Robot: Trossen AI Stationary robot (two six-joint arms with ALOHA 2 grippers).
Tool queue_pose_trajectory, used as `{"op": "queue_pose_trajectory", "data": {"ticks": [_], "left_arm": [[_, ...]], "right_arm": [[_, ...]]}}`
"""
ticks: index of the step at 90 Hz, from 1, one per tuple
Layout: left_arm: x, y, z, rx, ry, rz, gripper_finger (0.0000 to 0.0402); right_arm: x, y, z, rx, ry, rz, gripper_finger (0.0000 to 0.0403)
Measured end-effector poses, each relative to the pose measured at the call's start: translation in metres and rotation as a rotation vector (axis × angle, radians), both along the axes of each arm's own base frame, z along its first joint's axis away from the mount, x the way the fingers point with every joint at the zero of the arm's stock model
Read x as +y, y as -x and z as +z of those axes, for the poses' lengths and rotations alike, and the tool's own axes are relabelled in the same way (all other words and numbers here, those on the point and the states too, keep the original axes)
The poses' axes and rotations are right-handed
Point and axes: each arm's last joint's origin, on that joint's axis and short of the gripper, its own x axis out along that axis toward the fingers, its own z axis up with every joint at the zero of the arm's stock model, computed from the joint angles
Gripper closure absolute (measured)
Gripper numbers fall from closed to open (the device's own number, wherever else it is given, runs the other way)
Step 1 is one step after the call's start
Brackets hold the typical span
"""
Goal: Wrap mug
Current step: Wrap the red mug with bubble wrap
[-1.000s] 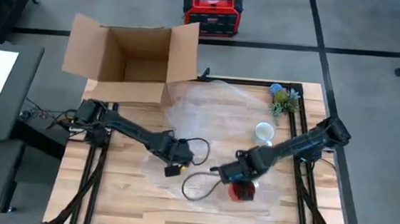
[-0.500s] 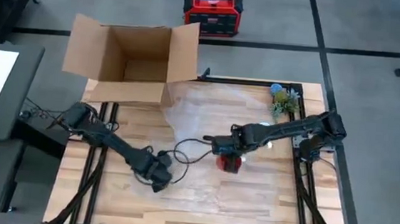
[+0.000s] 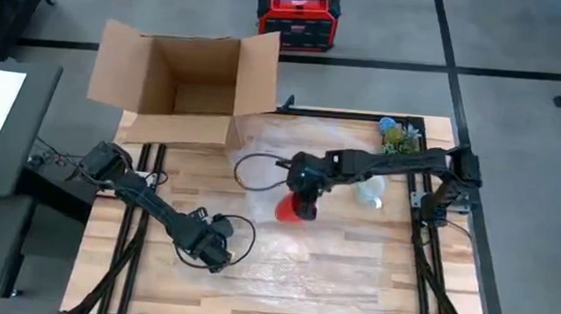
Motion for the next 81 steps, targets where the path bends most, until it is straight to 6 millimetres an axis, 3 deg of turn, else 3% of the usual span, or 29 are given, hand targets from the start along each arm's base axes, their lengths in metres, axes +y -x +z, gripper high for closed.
{"op": "queue_pose_trajectory", "data": {"ticks": [38,54,69,81], "left_arm": [[-0.001,-0.003,0.0,-0.035,-0.009,-0.006,0.0401],[-0.001,-0.003,0.0,-0.038,-0.008,-0.005,0.0402],[-0.001,-0.003,0.0,-0.041,-0.007,0.002,0.0401],[-0.002,-0.003,0.0,-0.045,-0.006,0.001,0.0401]], "right_arm": [[-0.044,0.03,-0.043,0.131,-0.025,-0.136,0.0395],[-0.062,0.036,-0.046,0.146,0.022,-0.234,0.0395],[-0.081,0.04,-0.044,0.145,0.128,-0.441,0.0395],[-0.087,0.042,-0.04,0.157,0.146,-0.505,0.0395]]}}
